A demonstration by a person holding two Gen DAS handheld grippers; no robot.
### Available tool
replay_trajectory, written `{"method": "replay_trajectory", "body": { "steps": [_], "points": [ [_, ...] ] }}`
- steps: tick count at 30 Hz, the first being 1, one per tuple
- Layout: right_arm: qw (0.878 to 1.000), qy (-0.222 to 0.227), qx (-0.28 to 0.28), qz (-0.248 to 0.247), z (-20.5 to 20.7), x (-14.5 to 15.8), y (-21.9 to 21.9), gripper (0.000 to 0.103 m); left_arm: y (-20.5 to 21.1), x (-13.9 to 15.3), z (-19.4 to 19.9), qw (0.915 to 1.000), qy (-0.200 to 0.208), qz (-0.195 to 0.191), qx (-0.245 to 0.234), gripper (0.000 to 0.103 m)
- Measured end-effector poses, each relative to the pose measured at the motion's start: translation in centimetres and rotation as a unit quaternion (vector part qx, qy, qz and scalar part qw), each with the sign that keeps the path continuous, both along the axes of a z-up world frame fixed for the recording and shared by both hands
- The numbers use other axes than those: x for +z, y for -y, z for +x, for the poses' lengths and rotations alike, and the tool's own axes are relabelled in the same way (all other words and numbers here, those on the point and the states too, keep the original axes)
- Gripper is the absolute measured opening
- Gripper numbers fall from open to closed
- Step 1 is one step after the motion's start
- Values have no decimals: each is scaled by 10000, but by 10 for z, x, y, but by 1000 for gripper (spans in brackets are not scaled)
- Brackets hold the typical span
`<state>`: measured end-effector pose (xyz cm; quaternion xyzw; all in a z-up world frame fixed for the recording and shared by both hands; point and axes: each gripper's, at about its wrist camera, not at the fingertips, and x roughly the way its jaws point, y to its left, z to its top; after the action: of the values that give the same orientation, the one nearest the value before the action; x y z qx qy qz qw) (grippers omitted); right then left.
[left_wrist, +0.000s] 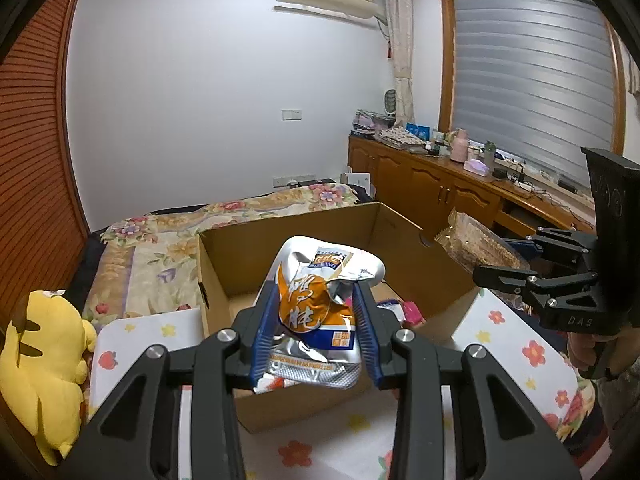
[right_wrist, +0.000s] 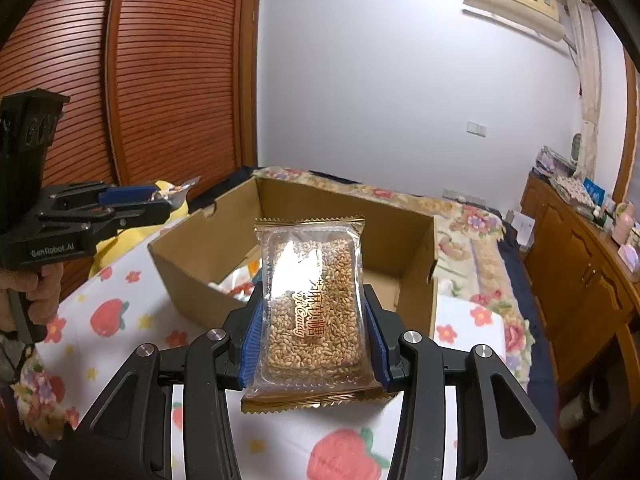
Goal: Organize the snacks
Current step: 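Carry both packets over the box and open both tools to drop them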
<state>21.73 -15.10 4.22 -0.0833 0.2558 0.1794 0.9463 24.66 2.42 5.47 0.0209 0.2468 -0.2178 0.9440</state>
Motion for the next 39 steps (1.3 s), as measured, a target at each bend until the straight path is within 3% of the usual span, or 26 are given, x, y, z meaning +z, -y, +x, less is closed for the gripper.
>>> {"method": "replay_trajectory", "body": {
  "steps": [18,31,34,36,39],
  "points": [
    [9997,-187,-31,181,79,-27,-8,44,14,-27,55,9998,-174,-81,-82,36],
    [9988,-482,28,120,99,-48,-14,45,29,-44,66,9991,-406,142,-67,37],
    [9982,-585,2,160,100,-51,-12,47,29,-47,67,9986,-513,105,-50,39],
    [9978,-640,3,193,99,-52,-9,49,27,-47,66,9986,-513,94,0,50],
    [9976,-654,6,206,97,-53,-9,50,23,-45,62,9988,-471,85,40,50]
  ]
}}
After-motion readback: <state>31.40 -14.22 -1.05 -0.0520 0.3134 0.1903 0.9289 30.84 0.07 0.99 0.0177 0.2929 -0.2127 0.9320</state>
